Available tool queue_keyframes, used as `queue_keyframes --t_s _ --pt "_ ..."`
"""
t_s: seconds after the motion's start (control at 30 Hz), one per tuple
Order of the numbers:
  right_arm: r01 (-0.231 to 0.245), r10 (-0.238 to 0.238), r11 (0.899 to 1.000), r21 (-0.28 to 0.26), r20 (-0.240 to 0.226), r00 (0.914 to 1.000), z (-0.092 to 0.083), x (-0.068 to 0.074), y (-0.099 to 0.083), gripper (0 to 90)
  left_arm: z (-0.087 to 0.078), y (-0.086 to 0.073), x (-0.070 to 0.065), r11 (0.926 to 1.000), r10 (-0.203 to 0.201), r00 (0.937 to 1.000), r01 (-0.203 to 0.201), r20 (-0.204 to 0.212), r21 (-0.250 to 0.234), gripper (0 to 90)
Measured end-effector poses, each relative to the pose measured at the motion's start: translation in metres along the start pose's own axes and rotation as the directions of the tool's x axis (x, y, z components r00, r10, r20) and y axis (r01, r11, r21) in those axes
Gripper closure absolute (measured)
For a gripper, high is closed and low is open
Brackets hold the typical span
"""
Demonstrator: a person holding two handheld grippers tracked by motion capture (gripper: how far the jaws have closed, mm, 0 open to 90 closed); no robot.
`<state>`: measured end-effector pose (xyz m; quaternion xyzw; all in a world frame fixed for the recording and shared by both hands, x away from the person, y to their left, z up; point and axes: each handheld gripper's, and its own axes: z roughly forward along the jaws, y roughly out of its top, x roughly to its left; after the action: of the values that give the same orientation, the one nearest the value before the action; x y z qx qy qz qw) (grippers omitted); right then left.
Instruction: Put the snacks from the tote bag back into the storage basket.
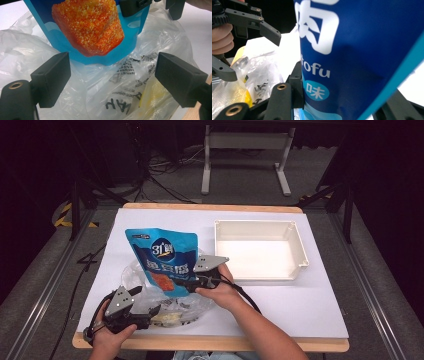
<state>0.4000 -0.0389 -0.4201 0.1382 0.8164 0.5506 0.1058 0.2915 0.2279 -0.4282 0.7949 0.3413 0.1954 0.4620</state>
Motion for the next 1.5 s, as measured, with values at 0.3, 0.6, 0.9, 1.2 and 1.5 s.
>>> queue_keyframes --t_s 0.3,0.6,0.9,1.2,1.5 --pt "0.052 -0.052 0.999 0.005 0.010 0.9986 -0.005 0.008 0.010 53.5 0.000 0.000 0.000 1.0000 -0.001 1.0000 0.001 0.001 0.001 14.2" --pt "0.054 -0.054 0.998 -0.028 -0.003 0.9985 -0.021 0.009 0.032 53.4 0.001 0.000 0.000 1.0000 0.003 1.0000 -0.003 0.001 0.003 14.2" --pt "0.047 -0.047 0.998 -0.030 0.013 0.9988 -0.037 0.004 0.057 53.4 0.001 0.000 0.000 1.0000 0.002 1.0000 -0.002 0.001 0.000 14.2" --pt "0.035 -0.035 0.999 -0.025 0.015 0.9993 -0.054 -0.005 0.079 53.4 0.001 0.000 0.000 1.0000 0.000 1.0000 0.000 0.001 -0.001 14.2" --pt "0.039 -0.039 0.999 -0.037 0.014 0.9992 -0.069 -0.012 0.095 53.1 0.001 0.000 0.000 1.0000 -0.001 1.0000 0.001 0.000 -0.003 14.2"
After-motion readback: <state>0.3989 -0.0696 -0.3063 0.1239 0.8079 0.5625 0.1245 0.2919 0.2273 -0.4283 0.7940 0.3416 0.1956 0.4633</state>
